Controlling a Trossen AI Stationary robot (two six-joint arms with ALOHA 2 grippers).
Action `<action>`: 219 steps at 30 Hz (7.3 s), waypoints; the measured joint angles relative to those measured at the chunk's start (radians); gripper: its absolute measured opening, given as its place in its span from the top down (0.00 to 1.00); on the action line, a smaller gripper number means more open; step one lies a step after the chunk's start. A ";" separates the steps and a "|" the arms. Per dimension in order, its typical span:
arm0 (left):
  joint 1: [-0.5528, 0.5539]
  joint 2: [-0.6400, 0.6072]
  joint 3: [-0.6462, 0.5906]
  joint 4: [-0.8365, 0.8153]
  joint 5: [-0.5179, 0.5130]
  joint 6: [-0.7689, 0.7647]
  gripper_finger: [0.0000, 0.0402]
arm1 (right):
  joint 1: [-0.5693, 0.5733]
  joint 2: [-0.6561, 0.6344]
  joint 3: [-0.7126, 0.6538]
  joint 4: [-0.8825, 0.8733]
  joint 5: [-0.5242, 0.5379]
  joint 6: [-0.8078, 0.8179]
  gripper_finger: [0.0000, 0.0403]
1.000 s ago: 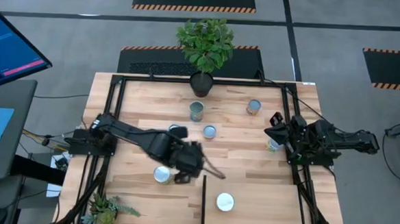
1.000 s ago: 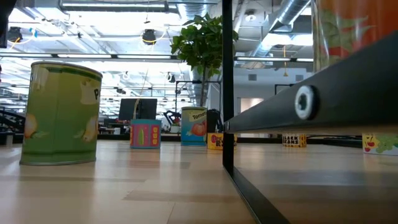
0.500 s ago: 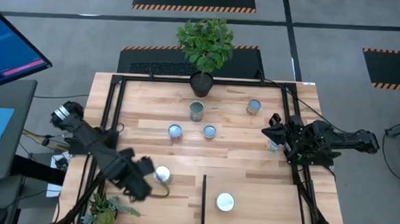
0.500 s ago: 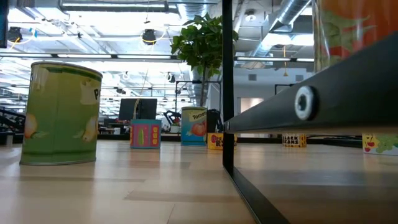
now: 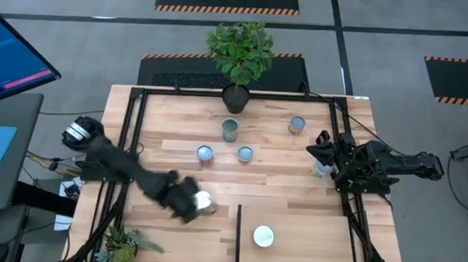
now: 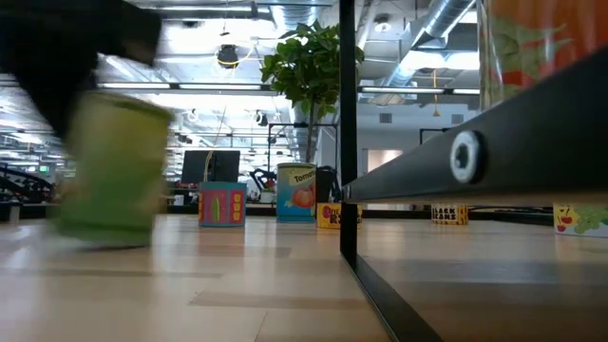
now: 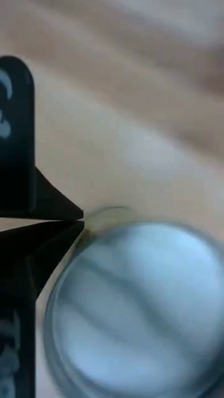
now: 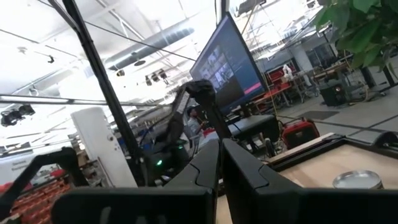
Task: Pick and place cans onto a shelf
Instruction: Move the cans to the middle right of the table
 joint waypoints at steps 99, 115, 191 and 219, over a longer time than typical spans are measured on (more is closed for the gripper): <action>0.706 0.379 0.209 0.803 -0.005 0.645 1.00 | 0.010 0.000 0.000 -0.009 -0.011 0.000 0.88; 0.675 0.419 0.206 0.893 -0.053 0.656 1.00 | 0.010 0.000 0.000 -0.009 -0.011 0.001 0.88; 0.641 0.348 0.091 0.766 0.008 0.500 1.00 | 0.056 0.000 0.000 -0.054 -0.034 0.034 0.88; 0.564 0.372 0.194 0.577 0.000 0.594 1.00 | 0.068 0.000 0.000 -0.060 -0.034 0.027 0.88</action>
